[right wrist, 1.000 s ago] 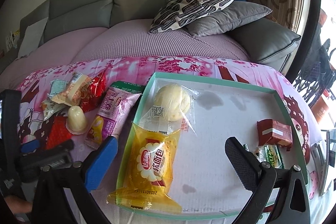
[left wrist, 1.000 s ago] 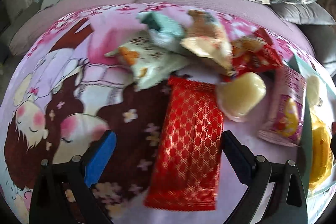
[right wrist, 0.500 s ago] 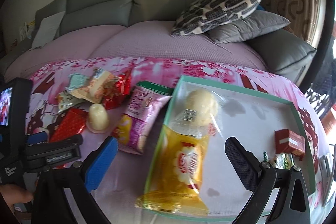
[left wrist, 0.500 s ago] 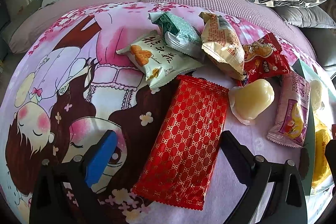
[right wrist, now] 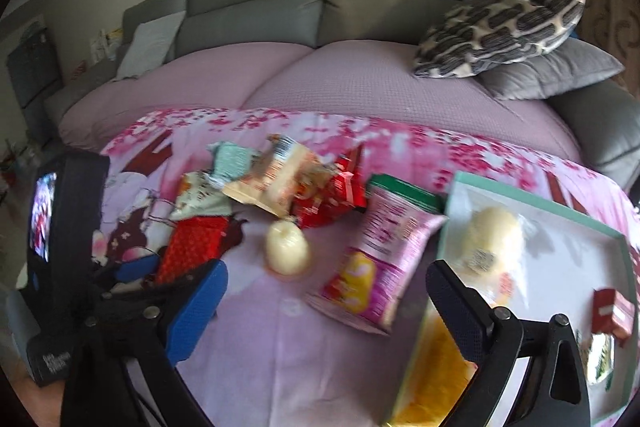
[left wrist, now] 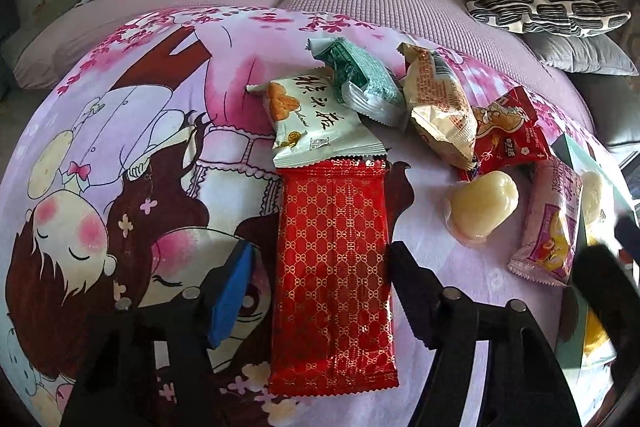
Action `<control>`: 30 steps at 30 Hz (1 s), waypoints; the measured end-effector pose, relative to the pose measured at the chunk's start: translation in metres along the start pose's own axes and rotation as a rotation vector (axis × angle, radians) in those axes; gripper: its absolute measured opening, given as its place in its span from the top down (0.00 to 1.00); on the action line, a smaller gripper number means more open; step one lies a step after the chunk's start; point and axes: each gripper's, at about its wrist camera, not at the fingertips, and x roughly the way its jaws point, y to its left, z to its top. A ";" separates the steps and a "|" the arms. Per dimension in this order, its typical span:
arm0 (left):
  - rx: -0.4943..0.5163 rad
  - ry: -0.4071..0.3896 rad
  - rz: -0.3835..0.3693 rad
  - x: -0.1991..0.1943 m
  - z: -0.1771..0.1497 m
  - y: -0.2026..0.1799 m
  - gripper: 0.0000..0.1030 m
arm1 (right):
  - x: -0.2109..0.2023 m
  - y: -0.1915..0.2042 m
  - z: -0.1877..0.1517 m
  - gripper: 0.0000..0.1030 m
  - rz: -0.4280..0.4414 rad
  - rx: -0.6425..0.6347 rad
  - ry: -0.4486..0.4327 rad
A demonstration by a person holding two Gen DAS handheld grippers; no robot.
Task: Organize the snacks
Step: 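Grasp the red packet with the left gripper while the right grasps the cream pudding cup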
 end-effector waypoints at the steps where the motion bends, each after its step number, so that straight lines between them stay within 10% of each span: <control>1: 0.003 0.002 -0.005 -0.001 0.000 0.001 0.36 | 0.003 0.002 0.004 0.05 0.012 -0.006 0.003; 30: 0.060 0.034 0.014 -0.004 0.001 0.008 0.40 | 0.093 0.032 0.009 0.43 0.104 -0.122 0.272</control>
